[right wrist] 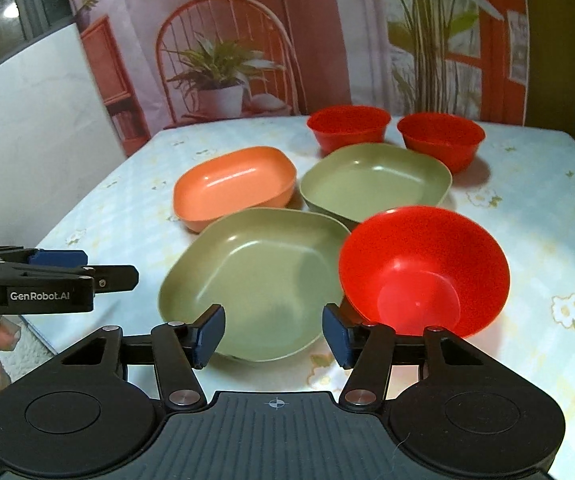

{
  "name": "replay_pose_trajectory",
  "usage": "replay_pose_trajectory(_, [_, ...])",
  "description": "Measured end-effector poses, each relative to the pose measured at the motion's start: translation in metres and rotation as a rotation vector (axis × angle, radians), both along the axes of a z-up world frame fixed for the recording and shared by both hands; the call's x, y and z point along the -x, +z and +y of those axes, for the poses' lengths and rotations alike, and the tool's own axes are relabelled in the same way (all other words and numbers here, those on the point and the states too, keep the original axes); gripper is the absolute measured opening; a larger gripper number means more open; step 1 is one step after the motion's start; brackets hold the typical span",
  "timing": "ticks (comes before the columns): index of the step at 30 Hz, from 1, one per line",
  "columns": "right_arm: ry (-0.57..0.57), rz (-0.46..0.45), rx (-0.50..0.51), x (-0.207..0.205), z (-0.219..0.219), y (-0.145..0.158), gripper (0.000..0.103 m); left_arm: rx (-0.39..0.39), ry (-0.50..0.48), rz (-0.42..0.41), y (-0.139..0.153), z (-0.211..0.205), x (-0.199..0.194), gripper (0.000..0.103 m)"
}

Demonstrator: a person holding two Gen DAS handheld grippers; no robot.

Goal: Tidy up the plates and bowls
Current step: 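Move the left tool to the green plate beside the orange plate, then close the left tool on the green plate rim and lift it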

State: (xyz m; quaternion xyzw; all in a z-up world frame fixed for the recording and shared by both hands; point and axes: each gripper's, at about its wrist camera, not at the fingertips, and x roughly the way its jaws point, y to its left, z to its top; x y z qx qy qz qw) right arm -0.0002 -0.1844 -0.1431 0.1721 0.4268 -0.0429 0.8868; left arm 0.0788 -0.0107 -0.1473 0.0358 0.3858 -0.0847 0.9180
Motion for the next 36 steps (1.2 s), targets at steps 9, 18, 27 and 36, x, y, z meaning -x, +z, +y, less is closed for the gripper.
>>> replay_pose_trajectory(9, [-0.043, 0.032, -0.023, -0.003, -0.013, -0.014, 0.051, -0.019, -0.008, 0.028, -0.009, -0.004, -0.008, 0.076])
replay_pose_trajectory(18, [-0.038, 0.044, -0.031, -0.010, -0.015, -0.021, 0.044, -0.018, -0.003, 0.045, -0.015, -0.003, -0.015, 0.075])
replay_pose_trajectory(27, [-0.037, 0.046, -0.011, -0.013, -0.013, -0.023, 0.038, -0.006, -0.098, 0.052, -0.009, -0.013, -0.032, 0.075])
replay_pose_trajectory(36, [-0.021, 0.045, -0.016, -0.015, -0.016, -0.023, 0.037, 0.040, -0.181, 0.177, -0.026, -0.028, -0.046, 0.036])
